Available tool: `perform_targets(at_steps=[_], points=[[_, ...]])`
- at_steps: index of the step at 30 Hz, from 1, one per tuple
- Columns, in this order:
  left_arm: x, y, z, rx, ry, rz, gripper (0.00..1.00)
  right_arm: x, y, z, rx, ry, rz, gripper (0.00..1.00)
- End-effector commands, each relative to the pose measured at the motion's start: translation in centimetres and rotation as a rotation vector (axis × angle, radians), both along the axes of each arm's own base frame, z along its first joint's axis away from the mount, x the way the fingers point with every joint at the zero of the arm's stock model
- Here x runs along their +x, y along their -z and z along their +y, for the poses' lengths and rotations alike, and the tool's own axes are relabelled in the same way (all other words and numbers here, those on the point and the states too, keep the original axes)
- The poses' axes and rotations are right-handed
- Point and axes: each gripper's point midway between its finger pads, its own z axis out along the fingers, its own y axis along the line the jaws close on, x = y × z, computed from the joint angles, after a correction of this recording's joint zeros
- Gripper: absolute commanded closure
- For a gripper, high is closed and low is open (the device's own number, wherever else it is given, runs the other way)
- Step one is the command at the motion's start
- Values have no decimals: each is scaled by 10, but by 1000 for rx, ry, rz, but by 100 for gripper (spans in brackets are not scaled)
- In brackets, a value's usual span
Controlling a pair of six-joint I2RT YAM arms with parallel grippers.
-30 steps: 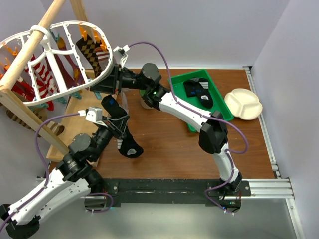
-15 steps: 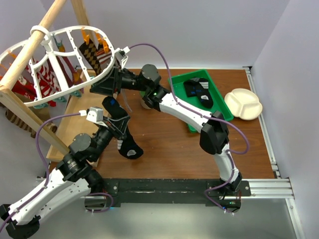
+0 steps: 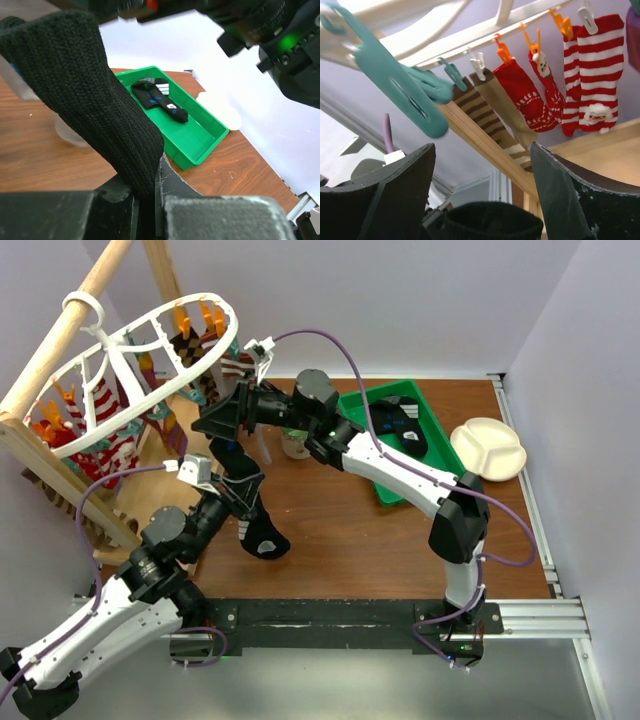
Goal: Remove the socks clipped to the hanger
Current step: Remove the sock from the hanger.
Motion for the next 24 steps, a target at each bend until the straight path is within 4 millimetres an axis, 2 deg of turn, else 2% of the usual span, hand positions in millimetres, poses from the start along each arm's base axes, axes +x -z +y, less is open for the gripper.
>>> perform_targets(at_steps=[1, 3, 8, 9, 11, 12, 13, 17, 18, 20, 21, 23, 24], points=[[-2, -16, -6, -26, 31, -63, 100, 1, 0, -14, -41, 84, -34, 18], [-1, -16, -8, -25, 35, -63, 100, 1, -1, -17, -50, 99, -34, 16], [-1, -17, -12, -23, 55, -69, 100, 3, 13, -21, -93, 126, -28, 14], [-1, -17, -13, -22, 58, -70, 100, 2, 9, -25, -88, 133, -36, 14], [-1, -16, -14, -16, 62, -67, 100, 4, 19, -27, -111, 154, -28, 14], [-1, -16, -15, -13, 65, -67, 100, 3, 15, -32, -111, 165, -40, 14], [0, -15, -16, -9, 69, -66, 100, 5, 21, -34, -127, 186, -37, 14], [0, -15, -22, 2, 91, -72, 100, 6, 24, -45, -153, 227, -54, 13], [0, -16, -23, 1, 96, -75, 100, 6, 30, -47, -169, 234, -55, 13], [1, -16, -26, 2, 103, -77, 100, 6, 27, -55, -169, 260, -58, 13], [1, -17, -27, 2, 108, -78, 100, 6, 33, -57, -181, 269, -52, 13], [2, -15, -31, 10, 120, -76, 100, 8, 26, -68, -174, 317, -55, 13], [1, -16, -33, 8, 127, -76, 100, 10, 33, -73, -197, 339, -54, 13]])
